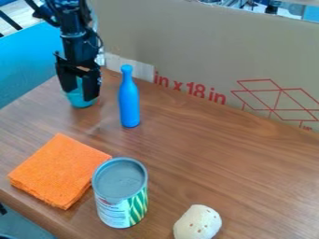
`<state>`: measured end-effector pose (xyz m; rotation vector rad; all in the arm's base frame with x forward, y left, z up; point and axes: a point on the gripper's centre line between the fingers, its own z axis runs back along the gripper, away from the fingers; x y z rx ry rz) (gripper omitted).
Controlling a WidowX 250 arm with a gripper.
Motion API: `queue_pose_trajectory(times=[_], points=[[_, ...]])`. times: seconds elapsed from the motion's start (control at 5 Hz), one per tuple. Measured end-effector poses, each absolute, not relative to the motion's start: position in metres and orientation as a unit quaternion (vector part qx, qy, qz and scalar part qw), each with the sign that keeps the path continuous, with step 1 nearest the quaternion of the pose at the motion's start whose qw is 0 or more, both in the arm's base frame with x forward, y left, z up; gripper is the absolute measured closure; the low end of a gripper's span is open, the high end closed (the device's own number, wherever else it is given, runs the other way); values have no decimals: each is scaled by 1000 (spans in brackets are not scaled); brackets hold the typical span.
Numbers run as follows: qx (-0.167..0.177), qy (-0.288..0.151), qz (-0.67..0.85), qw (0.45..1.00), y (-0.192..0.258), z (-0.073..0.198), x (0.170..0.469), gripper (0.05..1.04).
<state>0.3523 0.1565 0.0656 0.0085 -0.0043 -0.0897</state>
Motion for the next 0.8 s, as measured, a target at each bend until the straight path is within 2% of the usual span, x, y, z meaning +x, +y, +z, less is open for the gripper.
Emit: queue_pose_trajectory(times=[0.2,0.4,0.6,0.8], points=[[9,-5,-48,999,156,64,355,82],[12,1,-47,999,155,58,358,143],[16,2,-48,999,156,58,360,400],[16,6,-47,999,157,55,359,698]])
